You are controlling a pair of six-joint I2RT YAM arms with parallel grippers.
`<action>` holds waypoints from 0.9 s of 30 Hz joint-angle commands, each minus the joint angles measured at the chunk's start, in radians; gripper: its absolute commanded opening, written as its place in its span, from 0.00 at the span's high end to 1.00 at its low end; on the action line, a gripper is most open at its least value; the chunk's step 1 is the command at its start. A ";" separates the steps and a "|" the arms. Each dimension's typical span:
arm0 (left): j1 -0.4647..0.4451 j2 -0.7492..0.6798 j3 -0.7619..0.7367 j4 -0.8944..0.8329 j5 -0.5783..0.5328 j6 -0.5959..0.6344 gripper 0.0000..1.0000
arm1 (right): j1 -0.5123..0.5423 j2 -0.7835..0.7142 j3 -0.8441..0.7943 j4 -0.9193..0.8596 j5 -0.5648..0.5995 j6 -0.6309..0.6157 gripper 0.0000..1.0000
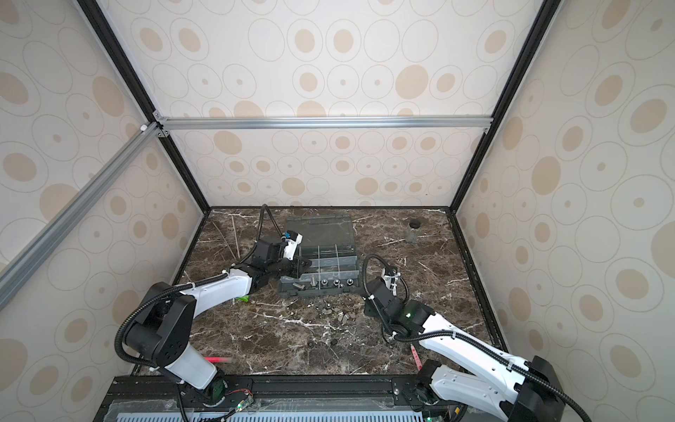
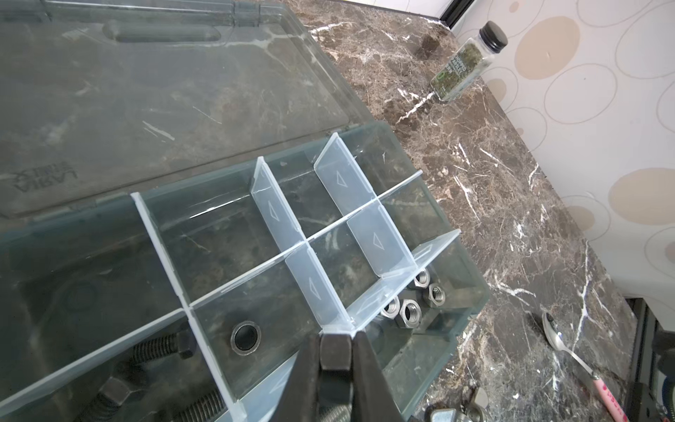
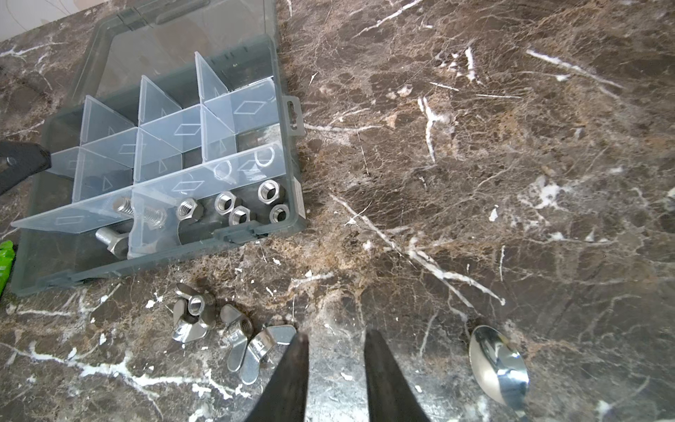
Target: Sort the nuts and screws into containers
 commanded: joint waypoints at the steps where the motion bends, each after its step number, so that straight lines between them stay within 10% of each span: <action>1: 0.012 0.007 0.033 0.037 0.019 -0.031 0.80 | -0.004 -0.019 -0.023 -0.023 0.024 0.025 0.70; 11: 0.019 -0.018 0.015 0.061 0.016 -0.055 0.54 | -0.003 -0.023 -0.024 -0.023 0.024 0.025 0.70; 27: 0.027 -0.229 -0.101 0.193 0.007 -0.056 0.46 | -0.003 -0.023 -0.034 -0.017 0.015 0.033 0.70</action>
